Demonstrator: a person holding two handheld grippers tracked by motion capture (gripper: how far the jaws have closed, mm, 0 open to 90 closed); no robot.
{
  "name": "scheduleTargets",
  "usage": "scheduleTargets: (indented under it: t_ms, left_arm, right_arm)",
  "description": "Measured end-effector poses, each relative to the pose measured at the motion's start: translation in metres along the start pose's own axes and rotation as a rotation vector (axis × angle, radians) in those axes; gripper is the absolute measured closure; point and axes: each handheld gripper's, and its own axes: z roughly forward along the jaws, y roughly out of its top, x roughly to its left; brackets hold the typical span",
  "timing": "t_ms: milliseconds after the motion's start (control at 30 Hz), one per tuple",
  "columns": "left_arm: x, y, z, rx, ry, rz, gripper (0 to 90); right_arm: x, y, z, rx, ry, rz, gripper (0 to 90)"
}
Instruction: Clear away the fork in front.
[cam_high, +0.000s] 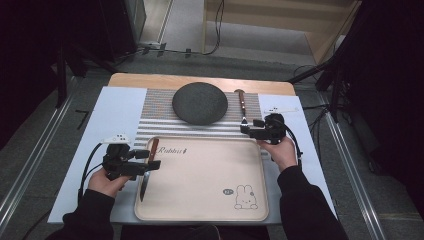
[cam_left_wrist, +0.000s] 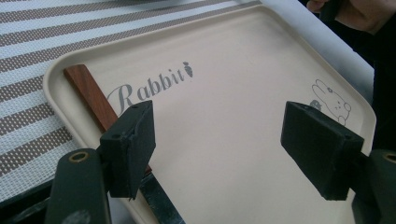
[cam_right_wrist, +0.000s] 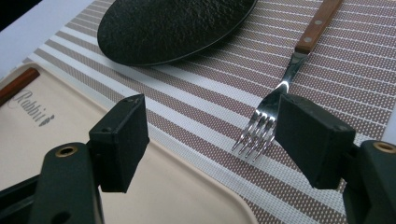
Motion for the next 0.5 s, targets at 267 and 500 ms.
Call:
scheduleTargets:
  t_ms: [267, 500]
  left_arm:
    - [0.001, 0.000, 0.000, 0.001, -0.002, -0.003, 26.7]
    - [0.002, 0.000, -0.001, 0.000, 0.002, -0.003, 26.7]
  right_arm:
    - [-0.004, 0.006, 0.005, -0.017, -0.016, 0.025, 25.4]
    - [-0.006, 0.013, 0.012, -0.018, -0.040, 0.030, 25.4]
